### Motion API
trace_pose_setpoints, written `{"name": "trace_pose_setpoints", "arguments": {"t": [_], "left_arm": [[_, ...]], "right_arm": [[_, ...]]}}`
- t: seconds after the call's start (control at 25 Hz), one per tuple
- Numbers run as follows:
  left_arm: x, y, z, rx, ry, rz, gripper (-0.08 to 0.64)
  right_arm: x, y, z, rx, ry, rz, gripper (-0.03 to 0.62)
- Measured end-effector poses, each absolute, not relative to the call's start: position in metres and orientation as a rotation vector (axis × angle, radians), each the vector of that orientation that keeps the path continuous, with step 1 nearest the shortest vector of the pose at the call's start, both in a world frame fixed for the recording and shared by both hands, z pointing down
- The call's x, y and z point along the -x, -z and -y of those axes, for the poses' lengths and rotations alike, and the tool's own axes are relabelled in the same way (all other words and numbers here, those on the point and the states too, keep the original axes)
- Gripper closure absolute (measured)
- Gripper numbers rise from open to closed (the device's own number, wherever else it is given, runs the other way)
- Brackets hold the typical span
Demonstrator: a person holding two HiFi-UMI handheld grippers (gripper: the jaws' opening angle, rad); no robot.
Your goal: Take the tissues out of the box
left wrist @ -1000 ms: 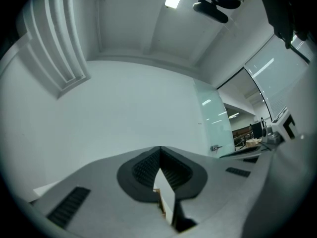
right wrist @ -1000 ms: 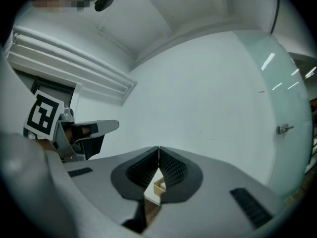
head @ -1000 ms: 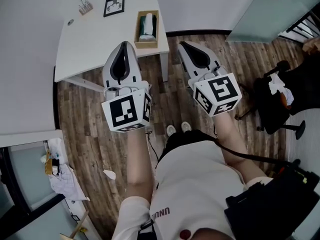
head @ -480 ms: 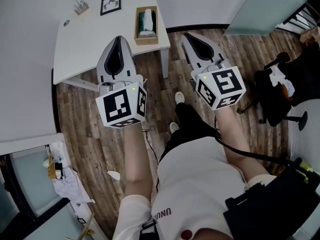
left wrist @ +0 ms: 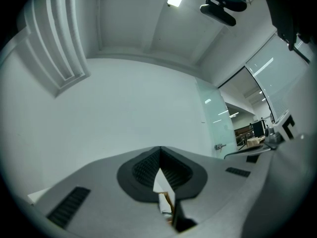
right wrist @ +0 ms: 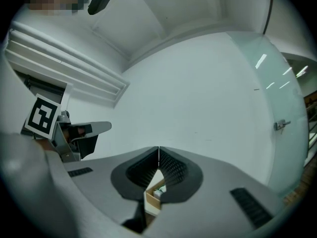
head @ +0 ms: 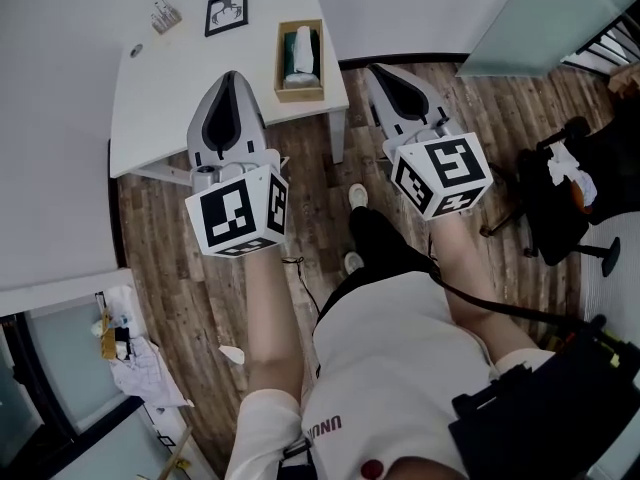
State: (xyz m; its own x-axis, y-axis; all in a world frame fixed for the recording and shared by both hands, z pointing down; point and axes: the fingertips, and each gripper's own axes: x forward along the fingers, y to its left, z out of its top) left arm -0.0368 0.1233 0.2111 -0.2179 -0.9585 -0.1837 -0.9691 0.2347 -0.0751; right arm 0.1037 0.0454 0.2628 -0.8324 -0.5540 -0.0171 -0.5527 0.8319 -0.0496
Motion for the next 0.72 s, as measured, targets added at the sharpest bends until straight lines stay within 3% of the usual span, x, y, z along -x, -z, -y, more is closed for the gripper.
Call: {"name": "trace_pose_setpoints", "arguments": {"t": [0.72], "left_arm": [[0.085,-0.225,-0.036,1.825,-0.043,-2.367,0.548]], "right_arm": [[-0.054,-0.273,0.047,0.864,0.105,-3.016,0.572]]}}
